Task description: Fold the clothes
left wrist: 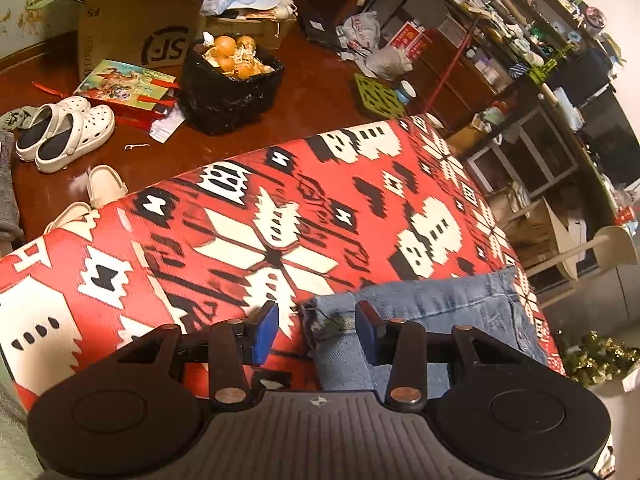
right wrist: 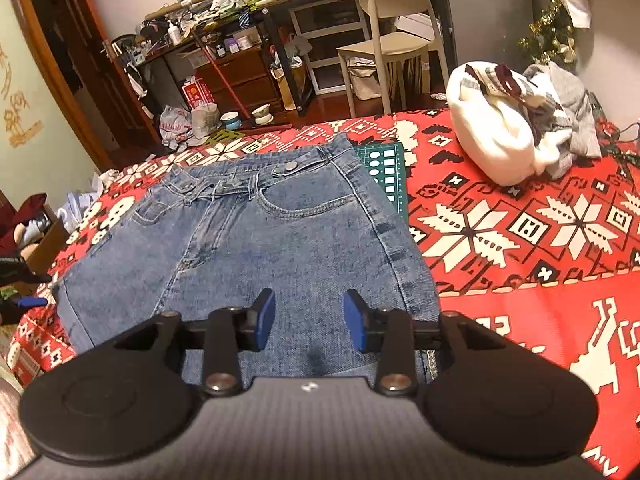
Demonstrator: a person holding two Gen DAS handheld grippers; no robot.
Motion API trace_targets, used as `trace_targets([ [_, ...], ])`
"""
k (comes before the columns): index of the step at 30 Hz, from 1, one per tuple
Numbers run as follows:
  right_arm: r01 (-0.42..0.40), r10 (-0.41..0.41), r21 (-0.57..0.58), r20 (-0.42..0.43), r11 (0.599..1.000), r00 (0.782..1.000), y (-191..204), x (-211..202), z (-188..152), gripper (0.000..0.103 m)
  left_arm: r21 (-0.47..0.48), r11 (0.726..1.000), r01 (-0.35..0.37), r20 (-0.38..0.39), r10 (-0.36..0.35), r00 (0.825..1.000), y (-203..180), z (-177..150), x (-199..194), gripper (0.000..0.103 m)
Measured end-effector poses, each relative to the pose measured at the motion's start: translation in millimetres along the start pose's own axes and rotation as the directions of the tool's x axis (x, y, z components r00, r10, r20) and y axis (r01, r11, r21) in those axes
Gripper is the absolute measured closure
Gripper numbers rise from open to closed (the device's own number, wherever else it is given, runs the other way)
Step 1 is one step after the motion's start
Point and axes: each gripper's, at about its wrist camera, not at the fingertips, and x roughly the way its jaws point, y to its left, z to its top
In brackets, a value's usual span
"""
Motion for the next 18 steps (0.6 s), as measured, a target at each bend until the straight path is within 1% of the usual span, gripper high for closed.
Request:
trace_targets([
  [1,-0.005,0.005,0.008,0.0,1.0,1.0,-0.7,0.5,-0.1,0.061,-0.001,1.0,0.002,-0.004,-0.002,1.0,0.6,0.2,2.9,0.069],
  [2,-0.008,0.008,0.015,0.001,1.0,1.0,-1.4,1.0,0.0,0.061,-0.005,1.0,0.009,-0.008,-0.009,1.0,1.0,-0.1,6.1,0.076],
  [7,-0.014,0.014,0.024,0.001,1.0,1.0,-0.9,1.9,-1.3,0.061,0.019,1.0,0.025,0.028,-0.025,0.999,-3.6,-2.3,12.0,0.076],
  [10,-0.014,0.014,0.018,0.0,1.0,1.0,1.4,3.1,-1.9,0.061,0.056,0.998,0.005,0.037,-0.007,0.999,-8.5,-5.0,11.9,0.077],
  [11,-0.014,0.014,0.017,-0.001,1.0,1.0,2.2,3.5,-2.1,0.061,0.063,0.998,-0.006,0.039,0.003,0.999,-8.8,-5.3,11.9,0.08],
  [12,-0.014,0.014,0.015,-0.001,1.0,1.0,3.0,3.9,-2.3,0.061,0.069,0.997,-0.017,0.041,0.014,0.999,-9.0,-5.5,11.9,0.088],
  [13,-0.014,0.014,0.013,-0.002,1.0,1.0,3.8,4.3,-2.5,0.061,0.076,0.997,-0.028,0.044,0.024,0.999,-9.3,-5.8,11.9,0.089],
  [14,-0.014,0.014,0.011,-0.002,1.0,1.0,4.6,4.7,-2.7,0.061,0.087,0.996,-0.026,0.055,0.021,0.998,-10.7,-6.9,9.0,0.093],
  [15,-0.013,0.013,0.009,-0.003,1.0,1.0,5.4,4.9,-2.9,0.061,0.103,0.995,-0.009,0.076,0.001,0.997,-13.6,-9.1,2.8,0.095],
  [18,-0.012,0.012,0.007,-0.001,1.0,1.0,6.4,4.7,-3.8,0.061,0.155,0.987,0.04,0.137,-0.062,0.989,-22.2,-15.7,-16.1,0.096],
])
